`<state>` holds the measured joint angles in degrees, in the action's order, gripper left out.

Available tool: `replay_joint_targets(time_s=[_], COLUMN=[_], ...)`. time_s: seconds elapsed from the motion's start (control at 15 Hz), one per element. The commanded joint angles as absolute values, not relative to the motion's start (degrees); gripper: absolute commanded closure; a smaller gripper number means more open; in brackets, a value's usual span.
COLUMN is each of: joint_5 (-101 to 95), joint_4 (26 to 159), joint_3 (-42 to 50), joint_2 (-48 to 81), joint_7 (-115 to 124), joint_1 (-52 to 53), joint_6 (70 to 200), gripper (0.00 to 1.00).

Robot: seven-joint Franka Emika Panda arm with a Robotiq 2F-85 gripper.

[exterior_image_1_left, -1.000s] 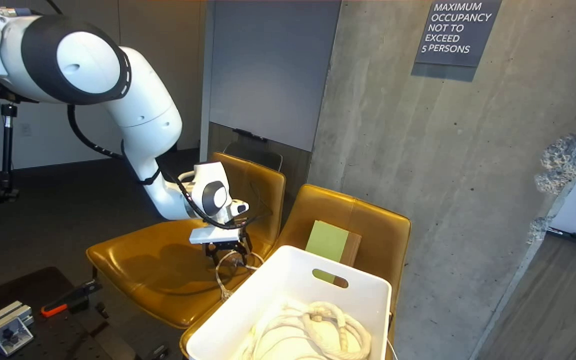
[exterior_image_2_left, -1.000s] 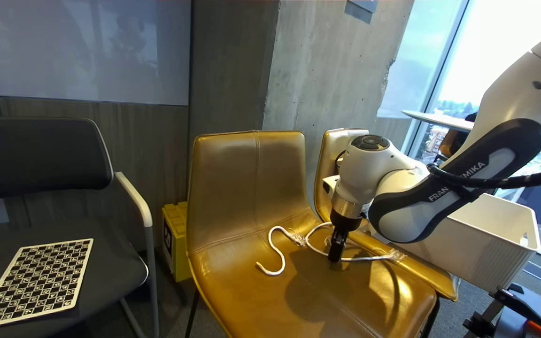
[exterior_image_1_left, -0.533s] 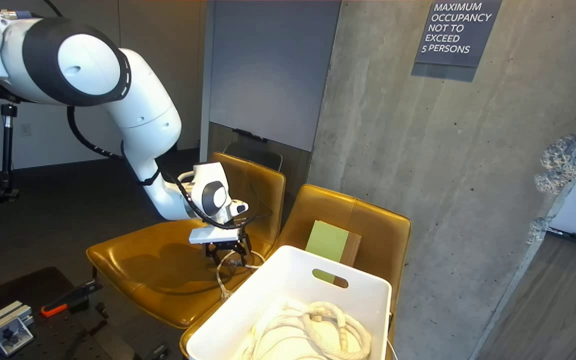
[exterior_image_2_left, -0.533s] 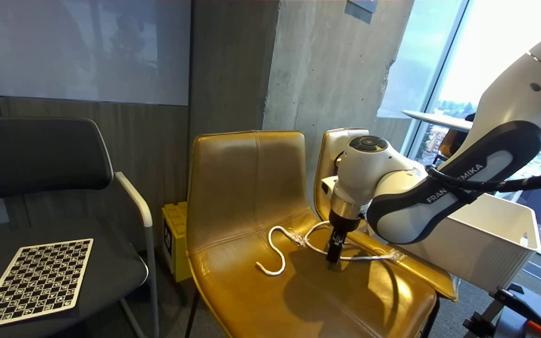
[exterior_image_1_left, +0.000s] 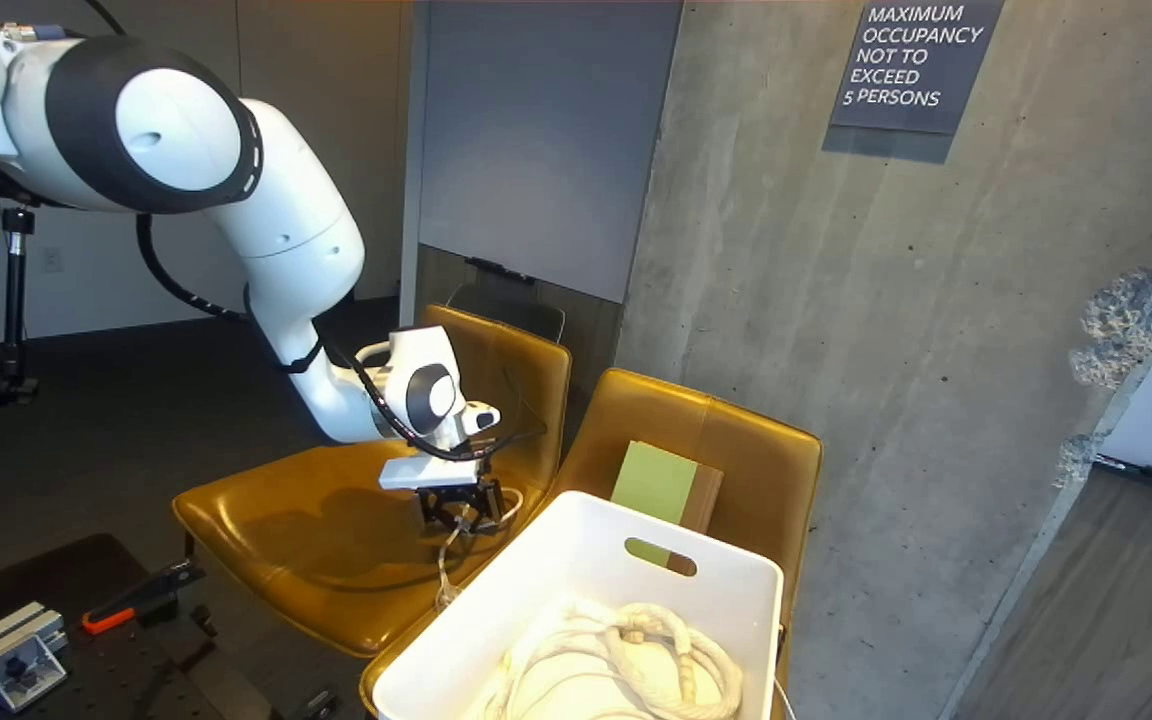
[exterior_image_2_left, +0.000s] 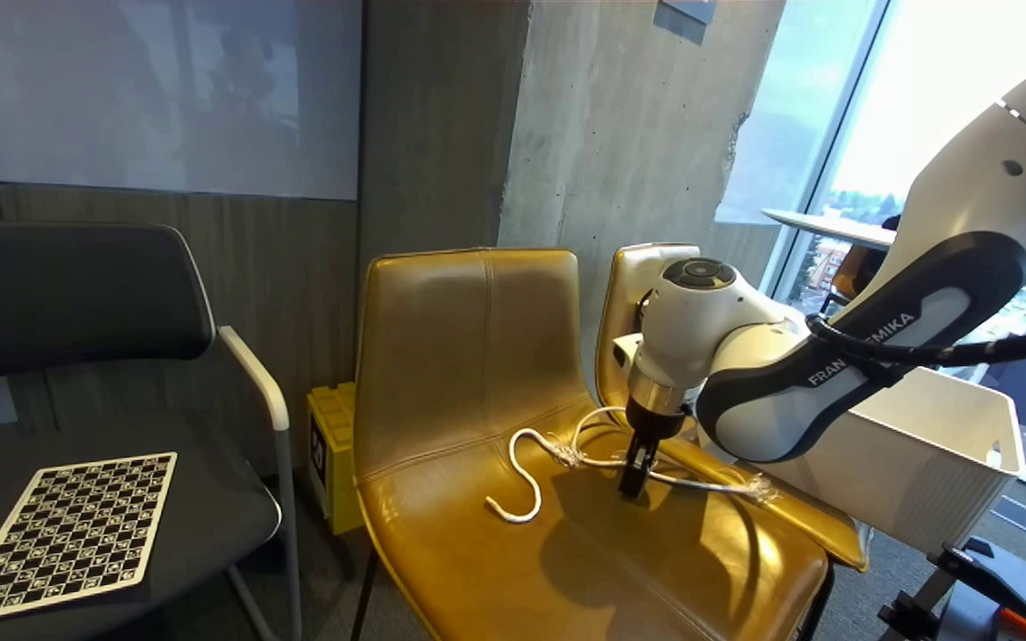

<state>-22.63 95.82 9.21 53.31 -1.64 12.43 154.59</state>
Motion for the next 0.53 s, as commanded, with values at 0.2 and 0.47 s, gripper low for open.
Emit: replay_joint_targets(time_s=[0.2, 0.47], joint_5=[-23.68, -24.13], joint_4=[98.11, 102.27], joint_3=[11.7, 12.86], joint_2=[52.48, 47.64], joint_7=[1.19, 2.23], joint_1=[13.99, 15.05], joint_6=[154.23, 154.19], gripper=[1.0, 1.0])
